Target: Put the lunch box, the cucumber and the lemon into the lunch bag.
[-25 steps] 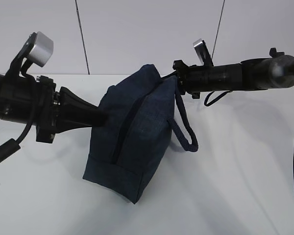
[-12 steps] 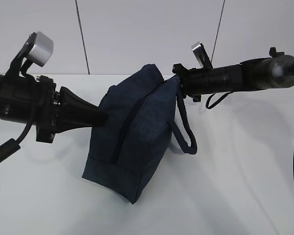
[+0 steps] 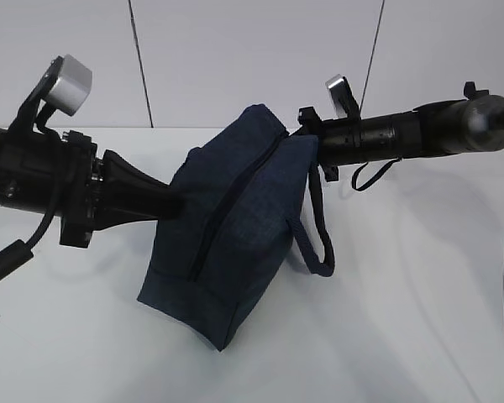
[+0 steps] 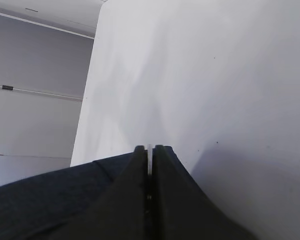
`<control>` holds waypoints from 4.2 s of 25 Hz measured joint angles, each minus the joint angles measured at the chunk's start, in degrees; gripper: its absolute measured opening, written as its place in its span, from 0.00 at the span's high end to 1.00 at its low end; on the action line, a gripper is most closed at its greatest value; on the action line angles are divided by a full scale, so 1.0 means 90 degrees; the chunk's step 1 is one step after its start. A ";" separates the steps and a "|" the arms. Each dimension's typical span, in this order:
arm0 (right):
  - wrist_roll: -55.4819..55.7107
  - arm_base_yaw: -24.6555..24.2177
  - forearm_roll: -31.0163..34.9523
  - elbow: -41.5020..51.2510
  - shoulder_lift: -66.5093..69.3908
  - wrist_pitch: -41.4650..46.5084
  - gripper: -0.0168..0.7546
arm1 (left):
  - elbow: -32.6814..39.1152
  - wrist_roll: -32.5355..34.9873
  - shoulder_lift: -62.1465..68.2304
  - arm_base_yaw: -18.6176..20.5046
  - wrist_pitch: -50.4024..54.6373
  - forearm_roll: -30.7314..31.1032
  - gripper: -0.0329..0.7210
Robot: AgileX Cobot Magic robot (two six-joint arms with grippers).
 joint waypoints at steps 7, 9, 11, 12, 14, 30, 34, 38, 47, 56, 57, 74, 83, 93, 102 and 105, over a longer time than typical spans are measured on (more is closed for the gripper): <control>0.0160 0.0000 -0.0168 0.0000 0.0000 0.0210 0.95 | 0.0000 0.0000 0.0000 0.0000 0.0026 0.0009 0.94; 0.0303 0.0000 -0.0454 0.0000 0.0000 0.0079 0.95 | 0.0000 0.0000 0.0000 0.0000 0.0026 0.0009 0.94; 0.0383 0.0000 -0.0719 0.0000 0.0000 -0.0023 0.95 | 0.0000 0.0000 0.0000 0.0000 0.0026 0.0009 0.94; 0.0412 0.0000 -0.0787 -0.0004 0.0000 -0.0065 0.95 | 0.0000 0.0000 0.0000 0.0000 0.0026 0.0009 0.94; 0.0424 0.0000 -0.0838 -0.0004 0.0000 -0.0092 0.95 | 0.0000 0.0000 0.0000 0.0000 0.0026 0.0009 0.94; 0.0423 -0.0025 -0.0527 -0.0030 0.0000 -0.0083 0.62 | 0.0000 0.0000 0.0000 0.0000 0.0026 0.0009 0.94; 0.0423 -0.0082 -0.0356 -0.0030 0.0000 -0.0083 0.34 | 0.0000 0.0000 0.0000 0.0000 0.0026 -0.0017 0.94; 0.0423 -0.0314 -0.0224 -0.0030 0.0000 0.0093 0.29 | 0.0000 -0.0072 0.0000 0.0000 0.0003 -0.0240 0.85; 0.0423 -0.0719 -0.0490 -0.0030 -0.0439 0.0341 0.28 | 0.0000 -0.0692 -0.0099 -0.0010 -0.0310 -0.0264 0.20; 0.0565 -0.0719 -0.1297 -0.0030 -0.1004 0.0633 0.28 | 0.0000 -0.1954 -0.1581 0.0510 -0.0503 0.0437 0.17; 0.0642 -0.0719 -0.1417 -0.0030 -0.1112 0.0652 0.28 | 0.0000 -0.2106 -0.1825 0.0510 -0.0503 0.0552 0.17; 0.3843 0.0187 -0.6692 0.0009 -0.5185 0.1046 0.28 | 0.0000 -0.9145 -0.5085 0.0510 0.0268 0.5458 0.17; 0.4520 0.0448 -0.7146 0.1908 -0.8745 0.1141 0.28 | 0.0000 -1.1483 -0.6970 0.0217 0.1133 0.7522 0.17; 0.4971 0.0448 -0.8955 0.5617 -1.4878 0.0124 0.28 | 0.0000 -1.1836 -0.7871 0.0139 0.1514 0.8215 0.18; 0.5700 0.0561 -1.0022 0.6724 -1.5825 0.1168 0.28 | 0.0586 -1.1865 -0.8093 0.0129 0.1454 0.8214 0.18; 0.5662 0.0561 -0.9966 0.6931 -1.5739 0.0988 0.28 | 0.0664 -1.1865 -0.8280 0.0129 0.1366 0.8315 0.18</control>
